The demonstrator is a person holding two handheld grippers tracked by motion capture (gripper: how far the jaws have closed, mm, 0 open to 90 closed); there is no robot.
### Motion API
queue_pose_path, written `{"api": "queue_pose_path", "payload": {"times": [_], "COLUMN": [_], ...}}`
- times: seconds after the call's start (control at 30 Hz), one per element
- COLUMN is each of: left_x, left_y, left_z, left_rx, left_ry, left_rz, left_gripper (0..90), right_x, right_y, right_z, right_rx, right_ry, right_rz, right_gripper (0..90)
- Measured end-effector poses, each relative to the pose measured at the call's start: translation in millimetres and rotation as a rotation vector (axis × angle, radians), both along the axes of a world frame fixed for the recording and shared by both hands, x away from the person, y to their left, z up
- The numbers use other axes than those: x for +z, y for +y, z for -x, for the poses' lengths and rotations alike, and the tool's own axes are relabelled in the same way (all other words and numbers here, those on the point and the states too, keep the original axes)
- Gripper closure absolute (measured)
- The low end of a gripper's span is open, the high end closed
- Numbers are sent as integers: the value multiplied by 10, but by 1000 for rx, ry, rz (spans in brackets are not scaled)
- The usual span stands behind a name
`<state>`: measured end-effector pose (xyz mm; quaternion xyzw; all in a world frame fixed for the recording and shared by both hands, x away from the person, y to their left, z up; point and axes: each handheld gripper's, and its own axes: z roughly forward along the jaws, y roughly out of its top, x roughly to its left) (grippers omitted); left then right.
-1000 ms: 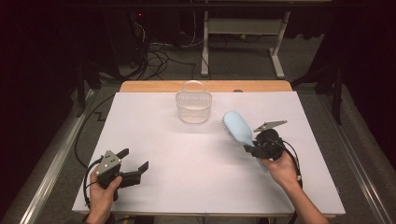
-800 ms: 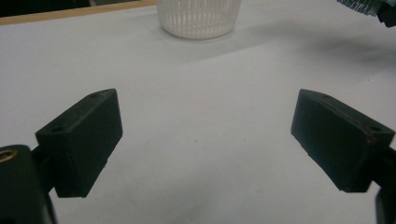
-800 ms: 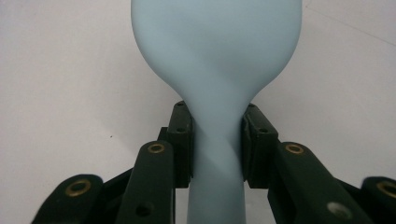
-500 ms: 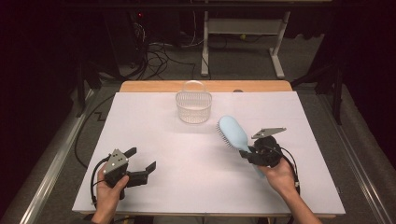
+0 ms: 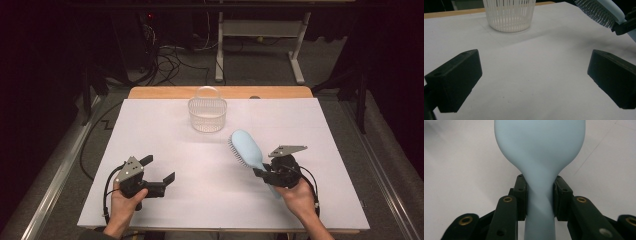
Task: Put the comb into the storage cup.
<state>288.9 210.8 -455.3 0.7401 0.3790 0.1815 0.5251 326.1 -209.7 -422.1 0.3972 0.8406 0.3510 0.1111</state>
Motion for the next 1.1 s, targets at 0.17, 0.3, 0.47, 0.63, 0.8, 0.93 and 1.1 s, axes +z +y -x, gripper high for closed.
{"api": "queue_pose_path", "payload": {"times": [0.17,0.3,0.47,0.63,0.8,0.93,1.1], "left_x": [-4,3,25,62,75,89,96], "left_y": [-19,-28,-71,-149,-239,-309,-381], "left_z": [-26,-13,9,13,-8,-31,-62], "left_rx": [-7,-13,-24,-62,-74,-87,-96], "left_ry": [7,3,-5,-4,6,9,18], "left_rz": [18,18,-12,1,0,0,-8], "left_gripper": [3,3,3,3,3,3,21], "right_x": [15,15,27,57,72,78,88], "right_y": [15,36,61,78,104,118,149], "right_z": [44,60,81,82,97,102,120], "right_rx": [3,12,25,28,43,47,55], "right_ry": [-5,-5,-15,-21,-29,-32,-39], "right_rz": [-19,-23,-31,-50,-56,-56,-61], "right_gripper": [706,706,706,706,706,706,706]}}
